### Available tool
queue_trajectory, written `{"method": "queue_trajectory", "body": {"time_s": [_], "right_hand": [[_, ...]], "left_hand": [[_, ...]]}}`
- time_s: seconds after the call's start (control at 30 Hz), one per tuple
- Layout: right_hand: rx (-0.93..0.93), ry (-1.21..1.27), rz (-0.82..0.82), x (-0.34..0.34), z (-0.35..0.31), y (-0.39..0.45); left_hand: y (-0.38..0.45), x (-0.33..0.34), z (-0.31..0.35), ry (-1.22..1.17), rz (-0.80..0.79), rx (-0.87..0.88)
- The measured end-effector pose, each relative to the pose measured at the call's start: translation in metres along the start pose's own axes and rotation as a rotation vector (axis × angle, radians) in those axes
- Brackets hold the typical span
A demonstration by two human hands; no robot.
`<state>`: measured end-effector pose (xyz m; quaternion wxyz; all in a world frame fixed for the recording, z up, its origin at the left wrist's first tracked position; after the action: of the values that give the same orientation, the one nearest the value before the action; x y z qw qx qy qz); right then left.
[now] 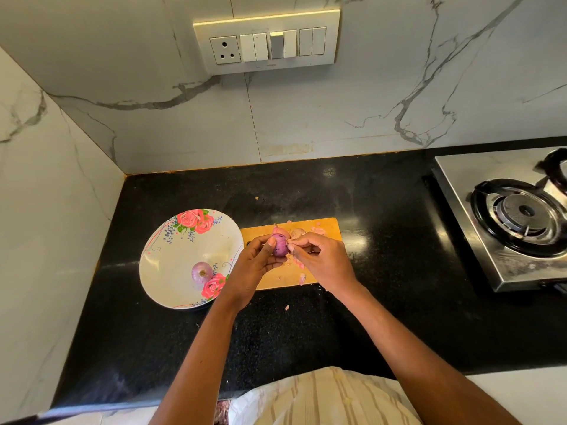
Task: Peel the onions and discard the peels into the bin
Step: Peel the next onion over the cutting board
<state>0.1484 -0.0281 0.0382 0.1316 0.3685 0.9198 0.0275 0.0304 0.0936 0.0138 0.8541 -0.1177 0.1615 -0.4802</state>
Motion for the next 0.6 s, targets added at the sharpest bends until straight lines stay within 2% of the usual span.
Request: {"method": "queue_trajectory", "body": {"time_s": [0.17,0.37,0.5,0.6], "right_hand": [[0.017,-0.023,0.044,0.000,0.004,0.001],[0.160,0.130,0.085,-0.005,0.017,0.002],[0.167,0.221,0.017,-0.004,0.009,0.002],[0.142,0.180,-0.004,0.001,0.010,0.001]], "left_hand": [[-0.001,0.002,-0.001,-0.012,0.001,-0.008],[0.000,0.003,0.002,-0.029,0.021,-0.022],[0.000,0.002,0.001,-0.018,0.022,-0.024],[-0.003,0.005,0.003,-0.007,-0.001,-0.011]]}}
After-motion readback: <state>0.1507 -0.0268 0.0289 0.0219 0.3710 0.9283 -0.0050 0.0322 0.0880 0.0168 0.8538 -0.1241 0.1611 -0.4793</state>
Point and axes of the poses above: each hand's wrist, its own y-axis towards the middle knuckle, its own x-axis out of the palm, z = x × y, the point moved 5 cm from there along y, towards the middle knuckle, and after that the axes turned 11 degrees about y, right-handed, at the moved point
